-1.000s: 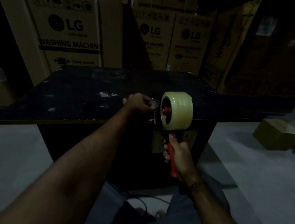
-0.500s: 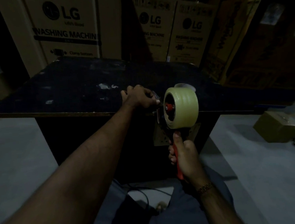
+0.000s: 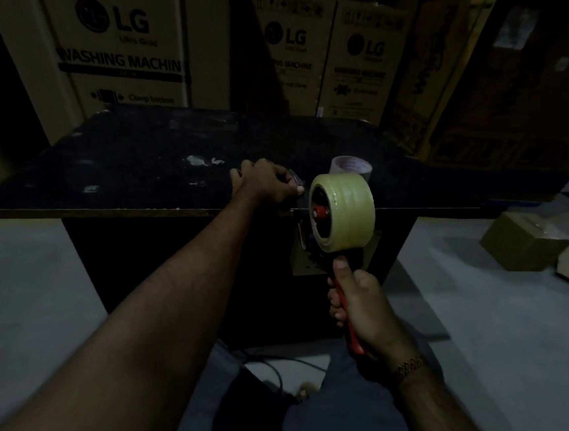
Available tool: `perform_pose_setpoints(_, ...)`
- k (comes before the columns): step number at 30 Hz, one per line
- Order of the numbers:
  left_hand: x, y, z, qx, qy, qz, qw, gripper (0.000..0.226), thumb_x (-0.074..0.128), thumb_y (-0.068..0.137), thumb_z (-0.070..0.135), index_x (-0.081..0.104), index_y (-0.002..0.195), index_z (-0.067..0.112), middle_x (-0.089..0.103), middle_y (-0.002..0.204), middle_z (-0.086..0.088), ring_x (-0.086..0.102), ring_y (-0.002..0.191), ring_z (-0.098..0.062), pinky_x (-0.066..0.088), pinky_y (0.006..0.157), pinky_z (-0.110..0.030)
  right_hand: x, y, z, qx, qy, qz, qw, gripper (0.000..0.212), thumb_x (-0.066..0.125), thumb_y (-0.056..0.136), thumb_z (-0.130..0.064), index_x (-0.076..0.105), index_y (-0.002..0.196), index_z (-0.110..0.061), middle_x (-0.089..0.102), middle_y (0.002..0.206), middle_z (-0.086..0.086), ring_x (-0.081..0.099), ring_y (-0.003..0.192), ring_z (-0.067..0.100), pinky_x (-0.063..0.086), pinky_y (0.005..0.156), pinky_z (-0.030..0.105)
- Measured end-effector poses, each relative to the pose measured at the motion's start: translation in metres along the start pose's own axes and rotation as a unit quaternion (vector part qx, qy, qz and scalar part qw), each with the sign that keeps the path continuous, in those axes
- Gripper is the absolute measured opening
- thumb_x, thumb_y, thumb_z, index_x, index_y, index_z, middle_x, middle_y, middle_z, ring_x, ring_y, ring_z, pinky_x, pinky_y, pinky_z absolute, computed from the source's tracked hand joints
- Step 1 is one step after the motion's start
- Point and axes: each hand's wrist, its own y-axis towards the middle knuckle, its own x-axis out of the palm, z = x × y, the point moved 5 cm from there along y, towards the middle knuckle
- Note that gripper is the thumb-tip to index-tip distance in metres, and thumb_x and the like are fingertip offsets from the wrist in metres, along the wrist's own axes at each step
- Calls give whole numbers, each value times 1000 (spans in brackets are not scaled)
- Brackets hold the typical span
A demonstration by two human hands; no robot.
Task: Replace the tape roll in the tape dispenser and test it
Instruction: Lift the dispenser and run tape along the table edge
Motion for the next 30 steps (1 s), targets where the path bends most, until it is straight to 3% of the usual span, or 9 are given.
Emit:
perform_pose_setpoints(3, -2, -2, 3, 2, 5, 2, 1000, 26, 74, 80, 61, 79, 88, 37, 67, 112, 8, 40, 127, -27, 26, 104, -47, 2, 1, -6, 2, -17, -1, 1000, 46, 46, 105, -51, 55, 88, -9, 46, 58, 0, 40, 45, 11, 34, 46, 24)
perform_pose_setpoints(8, -1, 0, 1, 2, 14, -12, 1000, 26, 71, 83, 61, 79, 93, 38, 65, 122, 10, 40, 129, -27, 26, 103, -47, 2, 10, -1, 16, -30, 10, 999, 47, 46, 103, -54, 55, 88, -10, 45, 57, -2, 39, 43, 10, 33, 46, 23)
perform_pose_setpoints(13, 0, 1, 1, -4, 21, -6, 1000, 31, 75, 80, 67, 75, 82, 37, 65, 118, 7, 39, 130, -27, 25, 102, -45, 11, 6, 4, 16, -3, 42, 999, 46, 46, 104, -52, 56, 86, -10, 45, 56, -3, 40, 43, 10, 34, 44, 24)
perform_pose_setpoints(16, -2, -1, 2, -3, 23, -5, 1000, 22, 72, 83, 61, 70, 77, 40, 64, 126, 6, 38, 130, -27, 23, 98, -42, 19, 8, 0, 7, -19, 43, 999, 45, 48, 104, -52, 52, 87, -11, 43, 60, 1, 40, 43, 9, 33, 42, 22)
perform_pose_setpoints(21, -1, -1, 2, -1, 15, -10, 1000, 13, 70, 85, 50, 77, 88, 39, 63, 131, 3, 37, 131, -28, 20, 95, -41, -6, 14, 0, -7, -73, -10, 997, 44, 48, 106, -44, 43, 75, -13, 40, 56, -2, 36, 43, 9, 30, 42, 20)
perform_pose_setpoints(24, -1, 0, 0, -5, 3, -1, 1000, 18, 70, 83, 52, 79, 90, 38, 65, 126, 4, 38, 127, -27, 20, 94, -40, -7, 16, 0, -17, -97, 8, 995, 46, 47, 105, -46, 43, 73, -14, 43, 57, 1, 38, 43, 10, 32, 45, 23)
perform_pose_setpoints(28, 1, 2, -2, -3, 6, -8, 1000, 30, 75, 78, 67, 78, 84, 37, 68, 111, 8, 39, 126, -25, 22, 95, -42, 12, 13, -2, 25, -10, 25, 999, 49, 45, 103, -57, 55, 88, -12, 46, 62, 0, 42, 45, 11, 36, 46, 24)
perform_pose_setpoints(30, 0, 2, -2, -6, 0, -11, 1000, 34, 76, 76, 71, 78, 84, 38, 67, 114, 8, 39, 127, -25, 24, 98, -43, 13, 10, -9, 41, 23, 18, 999, 51, 44, 101, -62, 55, 89, -13, 46, 61, -1, 41, 45, 11, 36, 47, 25)
